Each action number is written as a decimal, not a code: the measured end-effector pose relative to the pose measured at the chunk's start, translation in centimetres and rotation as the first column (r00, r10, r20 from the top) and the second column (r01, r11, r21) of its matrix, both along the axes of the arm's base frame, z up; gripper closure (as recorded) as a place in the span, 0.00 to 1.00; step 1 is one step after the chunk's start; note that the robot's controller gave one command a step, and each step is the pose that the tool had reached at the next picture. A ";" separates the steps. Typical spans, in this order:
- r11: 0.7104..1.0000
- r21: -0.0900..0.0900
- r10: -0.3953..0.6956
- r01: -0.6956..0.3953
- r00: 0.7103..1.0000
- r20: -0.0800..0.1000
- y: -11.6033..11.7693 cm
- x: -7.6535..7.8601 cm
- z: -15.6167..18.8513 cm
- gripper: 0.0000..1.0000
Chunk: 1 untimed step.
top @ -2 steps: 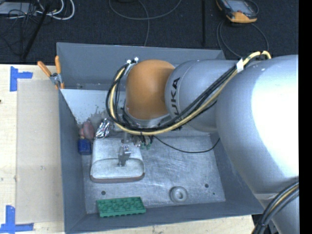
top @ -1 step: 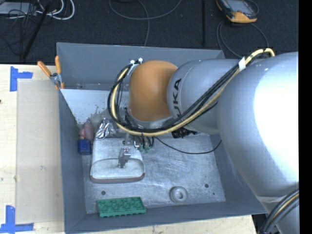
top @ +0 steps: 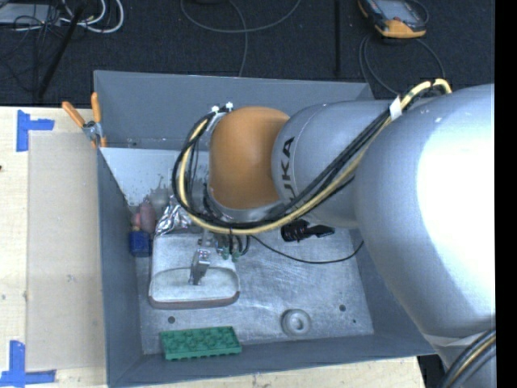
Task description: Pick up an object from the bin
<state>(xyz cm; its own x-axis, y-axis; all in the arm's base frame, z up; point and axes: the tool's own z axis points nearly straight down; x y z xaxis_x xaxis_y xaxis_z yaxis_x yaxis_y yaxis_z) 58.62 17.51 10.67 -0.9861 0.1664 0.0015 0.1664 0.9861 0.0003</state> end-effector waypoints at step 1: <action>0.995 0.002 -0.099 0.099 0.995 0.007 0.2 -1.4 -3.3 0.00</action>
Offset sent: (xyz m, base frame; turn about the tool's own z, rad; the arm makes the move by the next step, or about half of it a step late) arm -0.0171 0.0019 -0.0367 0.0992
